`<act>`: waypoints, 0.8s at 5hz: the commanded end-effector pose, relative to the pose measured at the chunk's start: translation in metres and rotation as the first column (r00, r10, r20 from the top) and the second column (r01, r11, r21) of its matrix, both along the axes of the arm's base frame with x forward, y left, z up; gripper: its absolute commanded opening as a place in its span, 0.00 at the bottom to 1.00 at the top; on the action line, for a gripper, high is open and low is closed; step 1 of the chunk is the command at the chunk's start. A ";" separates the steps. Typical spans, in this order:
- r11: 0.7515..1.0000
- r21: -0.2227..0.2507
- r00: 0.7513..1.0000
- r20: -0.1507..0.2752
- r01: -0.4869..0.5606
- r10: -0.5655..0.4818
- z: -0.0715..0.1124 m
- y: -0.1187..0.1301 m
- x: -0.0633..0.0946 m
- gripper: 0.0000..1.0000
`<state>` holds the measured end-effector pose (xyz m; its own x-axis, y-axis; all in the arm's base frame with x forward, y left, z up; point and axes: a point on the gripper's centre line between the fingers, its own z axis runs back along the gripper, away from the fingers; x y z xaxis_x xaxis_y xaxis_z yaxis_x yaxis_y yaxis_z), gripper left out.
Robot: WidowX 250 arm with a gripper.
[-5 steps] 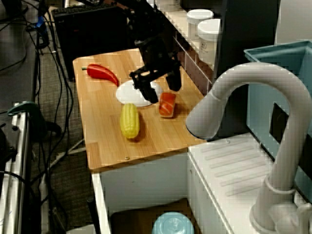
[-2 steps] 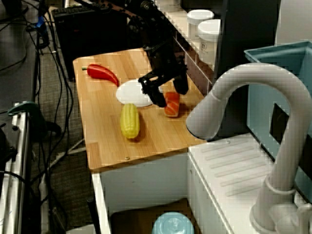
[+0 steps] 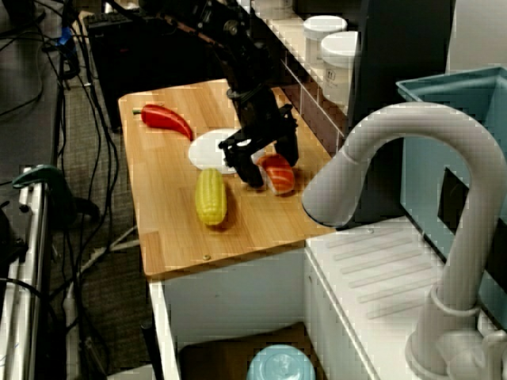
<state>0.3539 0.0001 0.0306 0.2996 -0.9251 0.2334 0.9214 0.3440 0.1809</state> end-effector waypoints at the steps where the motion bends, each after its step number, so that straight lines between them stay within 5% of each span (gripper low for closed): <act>1: 0.996 0.055 0.996 0.063 -0.071 0.067 0.003 0.003 0.002 0.00; 4: 0.993 0.033 0.991 0.076 -0.110 0.107 0.023 0.016 -0.007 0.00</act>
<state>0.3411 0.0133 0.0318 0.3906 -0.8975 0.2049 0.8824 0.4284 0.1945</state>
